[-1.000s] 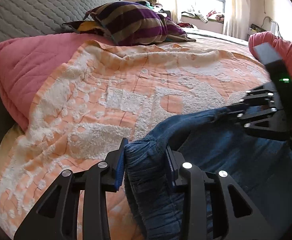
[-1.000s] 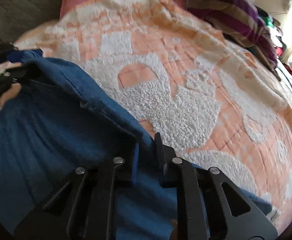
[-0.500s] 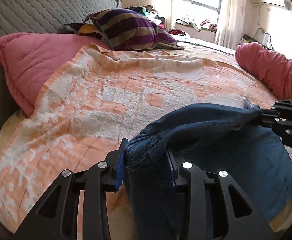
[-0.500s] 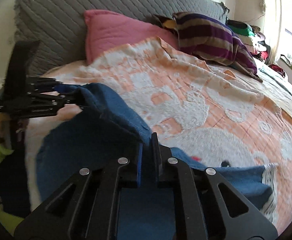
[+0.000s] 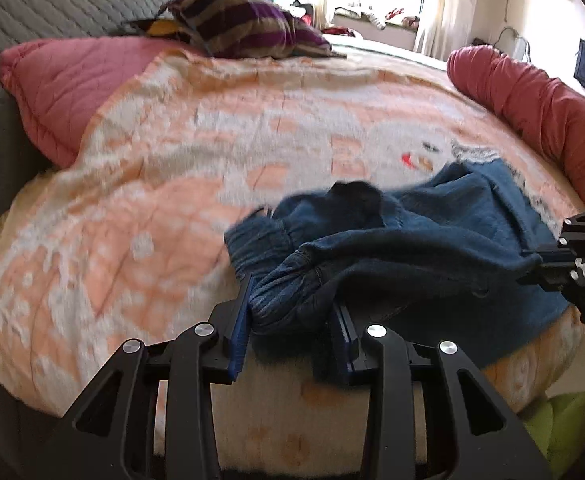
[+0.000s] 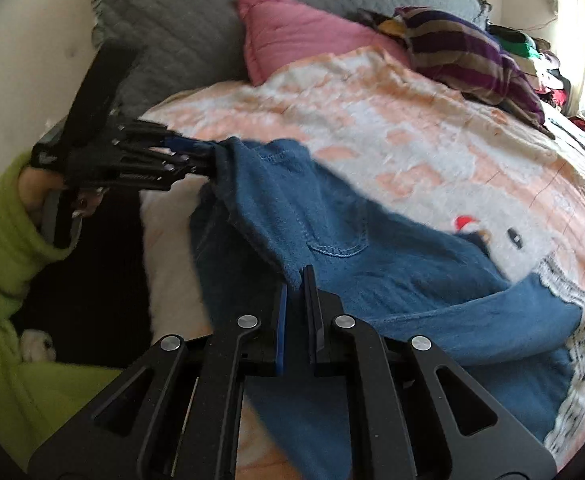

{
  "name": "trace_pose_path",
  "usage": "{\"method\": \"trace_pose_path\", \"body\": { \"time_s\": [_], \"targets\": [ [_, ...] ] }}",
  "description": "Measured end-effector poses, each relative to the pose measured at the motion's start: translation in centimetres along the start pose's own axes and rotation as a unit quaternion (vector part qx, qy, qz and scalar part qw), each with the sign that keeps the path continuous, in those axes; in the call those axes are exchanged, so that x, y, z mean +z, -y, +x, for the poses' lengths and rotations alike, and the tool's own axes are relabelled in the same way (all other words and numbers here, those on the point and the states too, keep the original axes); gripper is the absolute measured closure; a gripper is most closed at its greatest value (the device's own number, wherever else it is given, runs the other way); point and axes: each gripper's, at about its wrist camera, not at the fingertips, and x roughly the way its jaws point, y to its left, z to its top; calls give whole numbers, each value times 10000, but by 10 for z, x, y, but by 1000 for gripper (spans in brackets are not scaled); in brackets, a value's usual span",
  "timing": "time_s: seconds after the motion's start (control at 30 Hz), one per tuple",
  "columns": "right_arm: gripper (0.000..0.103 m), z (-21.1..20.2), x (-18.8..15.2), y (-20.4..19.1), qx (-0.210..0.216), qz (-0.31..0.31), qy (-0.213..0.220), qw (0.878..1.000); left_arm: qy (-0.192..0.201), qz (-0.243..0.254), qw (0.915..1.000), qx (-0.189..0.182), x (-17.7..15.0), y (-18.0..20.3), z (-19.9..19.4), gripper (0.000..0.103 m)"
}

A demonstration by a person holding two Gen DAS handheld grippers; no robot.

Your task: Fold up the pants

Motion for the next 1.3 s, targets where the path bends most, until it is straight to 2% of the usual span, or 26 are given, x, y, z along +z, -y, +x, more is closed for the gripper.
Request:
{"method": "trace_pose_path", "body": {
  "time_s": [0.17,0.3,0.43,0.53,0.6,0.7,0.8,0.87,0.93,1.0,1.1,1.23,1.3],
  "targets": [
    [100,17,-16,-18,34,-88,-366,9993,-274,-193,9994,-128,-18,-8,3,60],
    [100,21,-21,-23,40,-73,-433,9990,-349,-352,9987,-140,-28,-14,-2,52],
    [100,20,-26,-30,85,-126,-461,9988,-335,-635,9974,-54,-37,-26,-15,53],
    [98,21,-26,-31,173,-100,-432,9989,-116,-870,9961,20,-37,-35,-33,56],
    [96,23,-27,-31,235,-66,-443,9987,68,-933,9956,-8,-31,-32,-43,66],
    [94,24,-28,-32,354,-25,-457,9983,262,-733,9965,-287,-14,-8,-45,67],
    [90,19,-28,-37,511,-49,-432,9977,171,-313,9981,-510,-1,25,-29,68],
    [85,10,-25,-38,528,-114,-329,9980,-9,-56,9990,-442,0,38,-9,68],
    [83,-6,-20,-32,558,-38,-57,9984,-241,93,9997,-43,-9,38,12,71],
    [76,-13,-16,-24,360,48,111,9993,-258,-94,9993,-261,-18,30,19,73],
    [74,5,-12,-7,152,409,-124,9990,-194,-39,9995,-252,-18,31,15,73],
    [72,42,-22,-4,92,617,-745,9953,-144,-31,9995,-289,-22,31,15,73],
    [71,43,-26,-3,96,691,-722,9950,-143,-60,9993,-335,-23,30,15,72]
  ]
}}
